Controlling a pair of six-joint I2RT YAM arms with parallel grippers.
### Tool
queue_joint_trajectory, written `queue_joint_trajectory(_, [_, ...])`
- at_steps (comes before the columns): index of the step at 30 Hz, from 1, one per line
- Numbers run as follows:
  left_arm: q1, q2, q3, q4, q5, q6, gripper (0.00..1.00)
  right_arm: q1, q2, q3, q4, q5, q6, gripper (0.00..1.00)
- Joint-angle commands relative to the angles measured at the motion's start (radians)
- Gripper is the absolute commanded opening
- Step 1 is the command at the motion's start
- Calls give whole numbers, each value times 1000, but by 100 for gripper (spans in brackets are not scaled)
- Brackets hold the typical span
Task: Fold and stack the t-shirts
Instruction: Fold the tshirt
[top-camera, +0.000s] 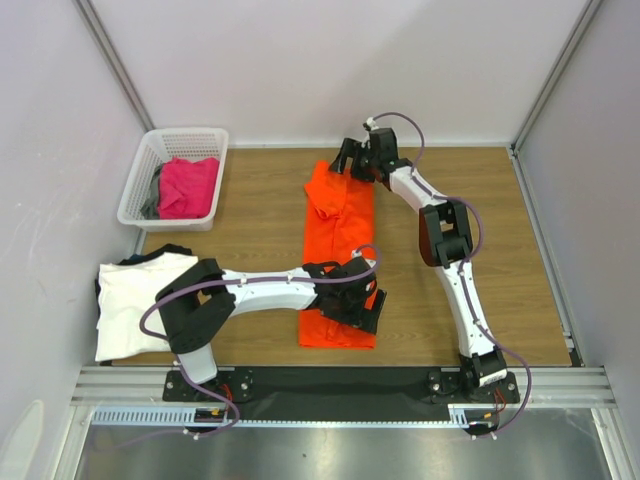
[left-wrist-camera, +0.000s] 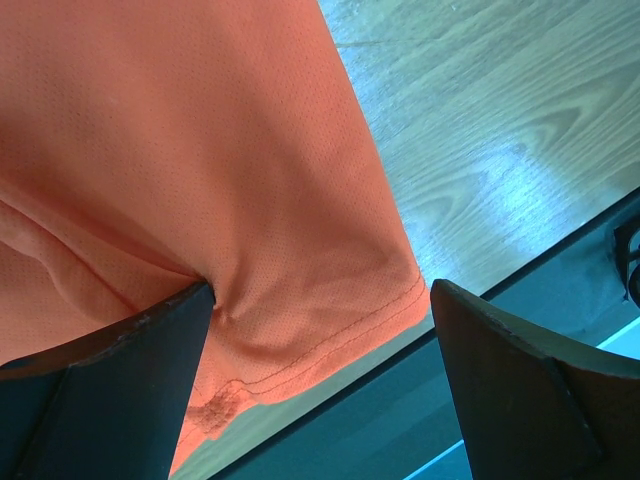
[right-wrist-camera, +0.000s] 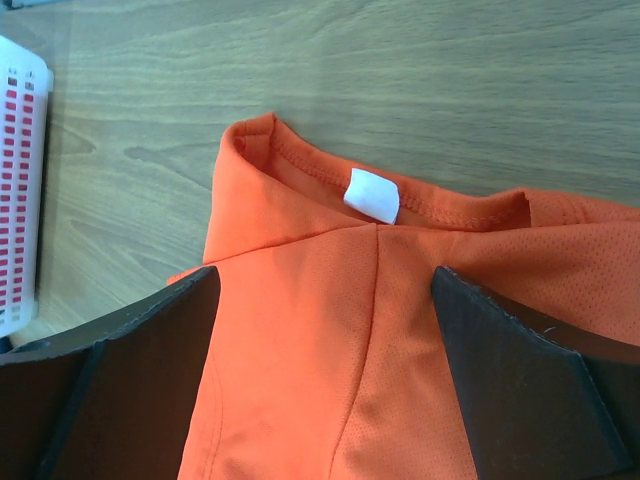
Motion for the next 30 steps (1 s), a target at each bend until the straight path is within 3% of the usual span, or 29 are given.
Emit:
queue_joint_trajectory(1, [-5,6,-14,13,-45,-10,98,18,-16,5,11,5,-23,94])
queue_joint_trajectory(10, [7,-215,105,-166,-198,59,100,-31,-224,113,-108,-55,-30,98])
queue_joint_trajectory(14, [102,-381,102,-218,-146,89,100,-90,-385,79,-215,-58,-17,100])
queue_joint_trajectory(18, [326,-577,-3,-194,-39,125,100,-111,-598,-138,-271,-40,-37,100])
queue_joint_trajectory(20, [419,-617,-40,-177,36,154,100,-108,-741,-337,-272,-30,-37,100])
queue_joint_trajectory(24, [457,-652,-85,-171,55,184,100,-85,-949,-679,-245,-37,6,100])
queue_joint_trajectory(30, [495,-634,-218,-132,60,116,100,51,-1183,-1132,-257,9,105,100])
